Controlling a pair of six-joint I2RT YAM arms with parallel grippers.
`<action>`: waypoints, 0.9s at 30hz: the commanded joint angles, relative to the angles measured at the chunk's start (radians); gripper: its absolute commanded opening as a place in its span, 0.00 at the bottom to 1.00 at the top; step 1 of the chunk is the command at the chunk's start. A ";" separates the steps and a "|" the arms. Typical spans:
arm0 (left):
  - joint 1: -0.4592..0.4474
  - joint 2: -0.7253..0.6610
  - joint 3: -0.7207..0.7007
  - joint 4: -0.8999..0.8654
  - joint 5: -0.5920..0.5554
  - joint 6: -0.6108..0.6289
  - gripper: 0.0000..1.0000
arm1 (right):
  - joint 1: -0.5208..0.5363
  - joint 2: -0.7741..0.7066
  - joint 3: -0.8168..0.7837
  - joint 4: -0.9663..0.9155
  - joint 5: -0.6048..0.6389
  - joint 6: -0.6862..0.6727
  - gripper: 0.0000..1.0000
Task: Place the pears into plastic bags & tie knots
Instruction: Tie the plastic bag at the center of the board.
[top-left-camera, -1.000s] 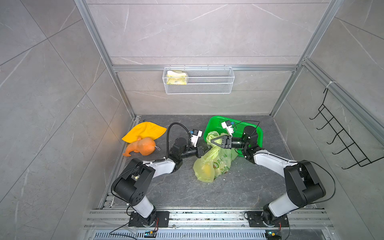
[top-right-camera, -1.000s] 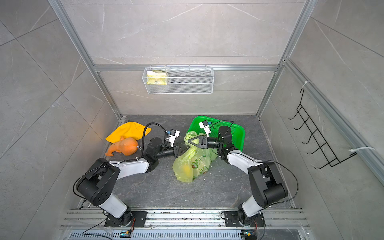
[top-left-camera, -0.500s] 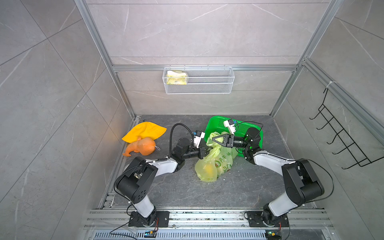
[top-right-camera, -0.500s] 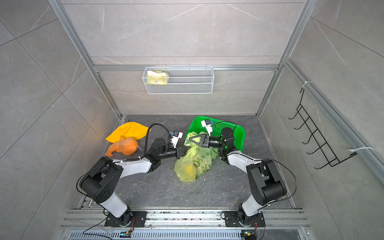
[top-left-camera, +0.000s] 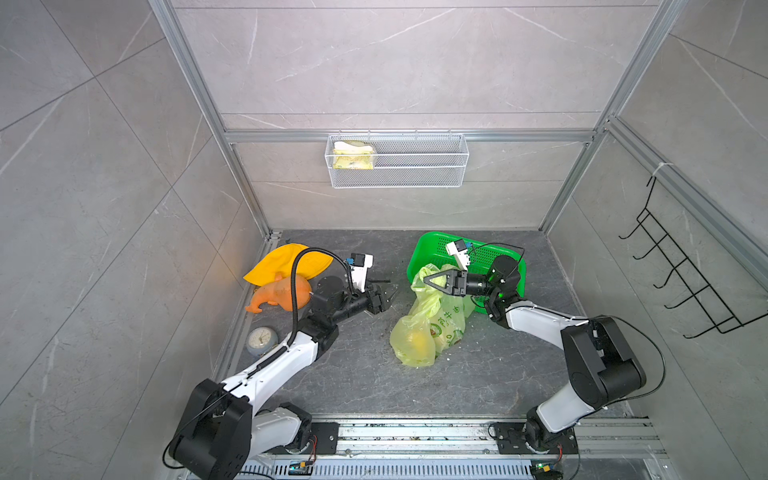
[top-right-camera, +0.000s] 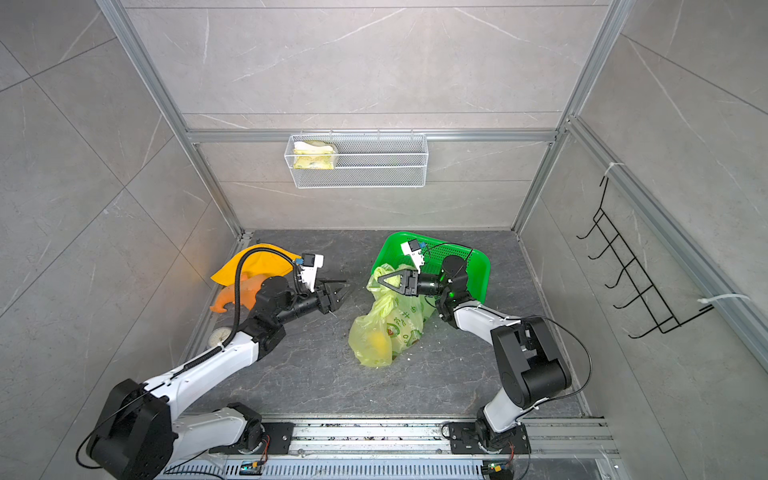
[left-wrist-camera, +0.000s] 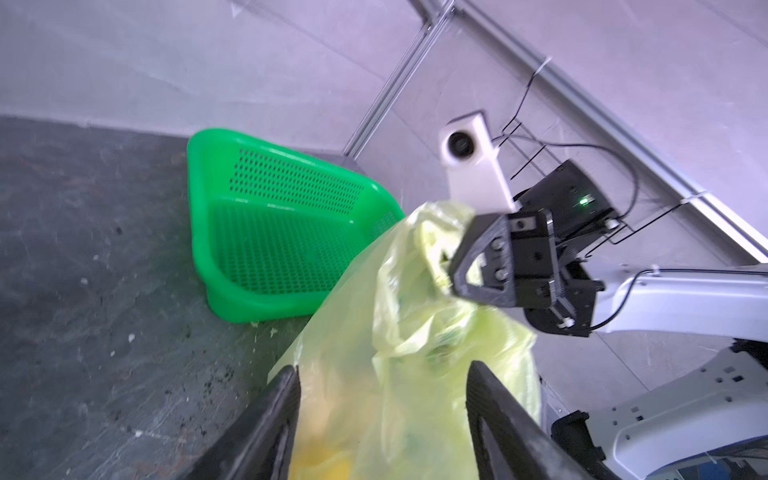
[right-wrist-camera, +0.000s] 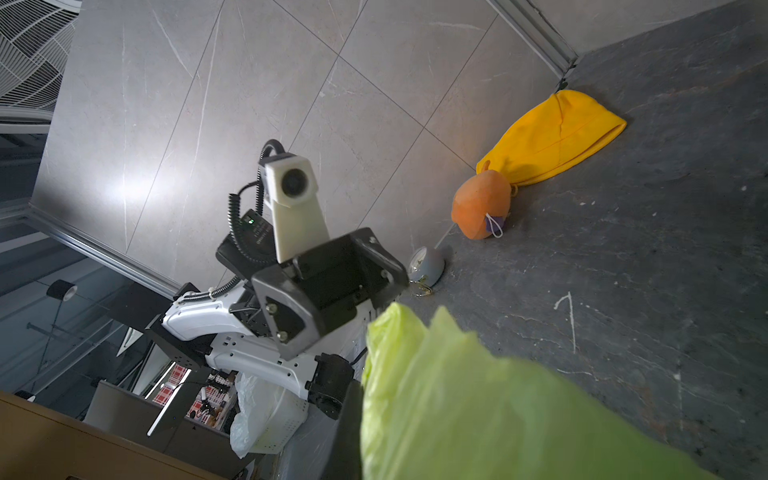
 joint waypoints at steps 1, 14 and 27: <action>0.002 0.044 0.089 0.020 0.039 -0.075 0.68 | -0.003 -0.028 -0.004 -0.014 -0.026 -0.042 0.00; -0.044 0.288 0.256 0.190 0.136 -0.237 0.65 | -0.002 -0.041 0.001 -0.035 -0.045 -0.059 0.00; -0.085 0.366 0.282 0.217 0.164 -0.250 0.47 | -0.002 -0.041 0.002 -0.035 -0.044 -0.062 0.00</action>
